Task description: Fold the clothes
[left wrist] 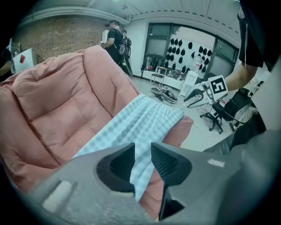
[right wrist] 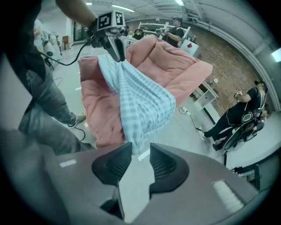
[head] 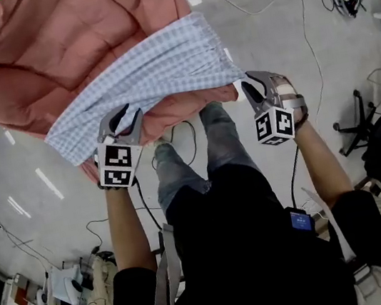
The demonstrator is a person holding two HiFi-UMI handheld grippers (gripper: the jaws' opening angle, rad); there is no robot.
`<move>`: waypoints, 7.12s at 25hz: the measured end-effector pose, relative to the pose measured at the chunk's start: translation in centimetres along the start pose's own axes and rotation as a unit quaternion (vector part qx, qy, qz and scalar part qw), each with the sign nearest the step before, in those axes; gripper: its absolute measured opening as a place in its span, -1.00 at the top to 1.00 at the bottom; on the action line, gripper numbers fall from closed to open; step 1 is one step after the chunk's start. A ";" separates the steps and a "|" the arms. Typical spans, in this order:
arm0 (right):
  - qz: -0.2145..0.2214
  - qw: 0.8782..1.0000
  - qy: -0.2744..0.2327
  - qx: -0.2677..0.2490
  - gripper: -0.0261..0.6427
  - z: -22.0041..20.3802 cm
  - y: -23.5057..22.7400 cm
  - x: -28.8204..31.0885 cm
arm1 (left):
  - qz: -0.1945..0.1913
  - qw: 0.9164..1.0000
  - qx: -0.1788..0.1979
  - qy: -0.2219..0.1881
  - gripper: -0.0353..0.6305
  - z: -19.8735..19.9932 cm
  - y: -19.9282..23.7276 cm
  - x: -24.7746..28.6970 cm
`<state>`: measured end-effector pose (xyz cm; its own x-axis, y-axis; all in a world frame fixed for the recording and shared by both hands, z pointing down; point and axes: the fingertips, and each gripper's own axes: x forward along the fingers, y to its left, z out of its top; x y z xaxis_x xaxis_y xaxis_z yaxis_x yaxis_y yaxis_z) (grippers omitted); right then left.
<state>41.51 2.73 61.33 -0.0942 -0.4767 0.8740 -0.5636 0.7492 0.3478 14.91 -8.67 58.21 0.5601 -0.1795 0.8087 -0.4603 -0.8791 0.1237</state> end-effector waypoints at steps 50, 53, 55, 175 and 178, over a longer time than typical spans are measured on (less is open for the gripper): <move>0.116 0.992 -0.041 0.016 0.77 3.5 -17.6 9.6 | -0.008 0.992 0.093 0.090 0.85 5.1 9.7 5.3; 0.118 0.992 -0.026 0.021 0.75 2.9 -17.8 11.1 | -0.009 0.992 0.086 0.087 0.83 4.7 10.1 6.3; 0.121 0.992 -0.003 0.027 0.66 2.0 -17.9 11.9 | -0.008 0.993 0.078 0.087 0.79 4.5 10.4 6.7; 0.726 0.662 0.151 -0.109 0.04 34.0 9.8 16.5 | 0.177 0.367 -0.642 -0.650 0.17 -12.1 4.7 6.1; 0.735 0.650 0.154 -0.118 0.13 33.6 10.1 15.7 | 0.164 0.346 -0.619 -0.686 0.32 -11.5 4.9 4.6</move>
<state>6.78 -12.66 67.16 -0.1991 0.9211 0.3346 0.0938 0.3578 -0.9291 7.30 -8.69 69.17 -0.2524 -0.9671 -0.0330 -0.1207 -0.0023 0.9927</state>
